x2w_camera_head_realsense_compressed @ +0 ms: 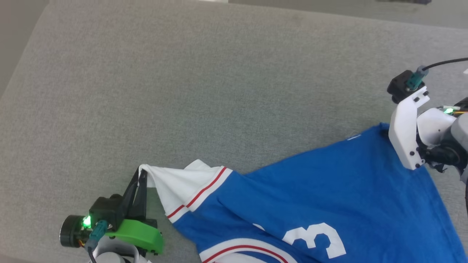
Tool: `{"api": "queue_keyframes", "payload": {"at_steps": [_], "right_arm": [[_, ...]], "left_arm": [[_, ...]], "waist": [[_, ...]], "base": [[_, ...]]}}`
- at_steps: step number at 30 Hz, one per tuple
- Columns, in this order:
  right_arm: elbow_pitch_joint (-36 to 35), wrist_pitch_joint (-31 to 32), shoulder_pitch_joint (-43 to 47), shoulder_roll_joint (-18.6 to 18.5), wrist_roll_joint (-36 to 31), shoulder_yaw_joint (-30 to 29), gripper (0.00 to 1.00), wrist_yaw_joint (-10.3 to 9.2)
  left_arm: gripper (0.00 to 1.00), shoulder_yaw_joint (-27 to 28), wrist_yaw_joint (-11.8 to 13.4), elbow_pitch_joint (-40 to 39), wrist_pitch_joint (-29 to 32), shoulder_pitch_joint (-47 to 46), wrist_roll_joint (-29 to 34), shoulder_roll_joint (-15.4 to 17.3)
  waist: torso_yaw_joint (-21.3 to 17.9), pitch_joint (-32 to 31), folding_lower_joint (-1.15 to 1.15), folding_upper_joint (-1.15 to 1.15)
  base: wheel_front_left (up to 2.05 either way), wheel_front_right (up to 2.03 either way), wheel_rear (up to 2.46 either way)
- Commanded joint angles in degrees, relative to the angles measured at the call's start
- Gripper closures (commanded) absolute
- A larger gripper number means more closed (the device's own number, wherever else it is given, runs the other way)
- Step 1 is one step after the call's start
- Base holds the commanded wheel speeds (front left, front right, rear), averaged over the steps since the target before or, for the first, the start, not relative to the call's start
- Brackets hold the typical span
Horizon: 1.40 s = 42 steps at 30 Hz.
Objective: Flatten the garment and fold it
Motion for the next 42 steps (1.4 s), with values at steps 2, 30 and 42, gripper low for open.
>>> {"api": "queue_keyframes", "payload": {"at_steps": [2,30,42], "right_arm": [[-0.4,-4.0,0.2,0.4,1.0,1.4,1.00,-0.09],[0.1,-39.8,-11.0,4.0,-8.0,-11.0,1.00,-0.09],[6.1,-37.8,-32.2,10.4,-21.2,-23.7,1.00,-0.09]], "left_arm": [[1.00,0.9,-0.1,0.8,-0.2,0.6,0.7,1.0],[1.00,-2.6,-1.6,1.9,2.0,-38.7,1.8,10.7],[1.00,-4.8,-1.9,14.1,2.6,-72.3,0.3,13.2]], "waist": [[-2.3,-3.7,-0.01,0.00],[-9.3,-12.6,-0.01,0.00],[-10.3,3.7,-0.01,0.00]], "base": [[0.00,0.00,0.00],[0.00,0.00,0.00],[0.00,0.00,0.00]]}}
